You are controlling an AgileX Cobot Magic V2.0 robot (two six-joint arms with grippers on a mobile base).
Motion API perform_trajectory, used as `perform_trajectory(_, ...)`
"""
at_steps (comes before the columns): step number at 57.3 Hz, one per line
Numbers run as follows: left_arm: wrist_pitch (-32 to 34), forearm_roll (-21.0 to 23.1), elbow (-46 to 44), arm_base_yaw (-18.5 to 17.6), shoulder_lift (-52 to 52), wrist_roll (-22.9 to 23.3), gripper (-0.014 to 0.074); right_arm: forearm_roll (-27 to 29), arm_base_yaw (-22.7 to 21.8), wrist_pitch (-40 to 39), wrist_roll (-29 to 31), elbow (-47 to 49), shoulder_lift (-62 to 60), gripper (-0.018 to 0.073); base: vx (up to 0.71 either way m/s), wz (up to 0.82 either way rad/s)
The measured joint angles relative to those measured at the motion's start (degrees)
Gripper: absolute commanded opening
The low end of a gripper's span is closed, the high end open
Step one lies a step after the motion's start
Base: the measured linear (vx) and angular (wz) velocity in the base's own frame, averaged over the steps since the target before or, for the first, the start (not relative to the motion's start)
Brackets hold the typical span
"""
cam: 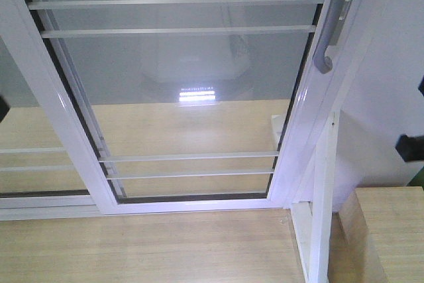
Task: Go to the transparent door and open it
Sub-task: 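Lower both arms and move the right gripper onto the grey door handle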
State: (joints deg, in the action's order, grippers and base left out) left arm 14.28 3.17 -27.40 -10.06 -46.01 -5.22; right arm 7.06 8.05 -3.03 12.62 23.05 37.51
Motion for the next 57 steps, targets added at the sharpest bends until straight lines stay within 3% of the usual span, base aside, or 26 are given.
perform_trajectory(14,2.2,0.0,-10.8,0.0,-17.6,0.0,-0.0006,0.0,0.0,-10.7,-0.1,5.1,17.7,-0.0006,0.00,0.00)
perform_trajectory(36,1.3,0.0,-11.1,0.0,-19.7,0.0,0.0038,0.0,0.0,-14.0,-0.4,5.3,21.4,0.0011,0.00,0.00)
perform_trajectory(45,0.9,0.0,-11.1,0.0,-19.7,0.0,0.0117,0.0,0.0,-14.0,-0.4,5.3,21.4,0.0092,0.00,0.00)
perform_trajectory(57,0.9,0.0,-11.1,0.0,-19.7,0.0,0.0304,0.0,0.0,-13.0,-0.4,5.3,21.4,0.0311,0.00,0.00)
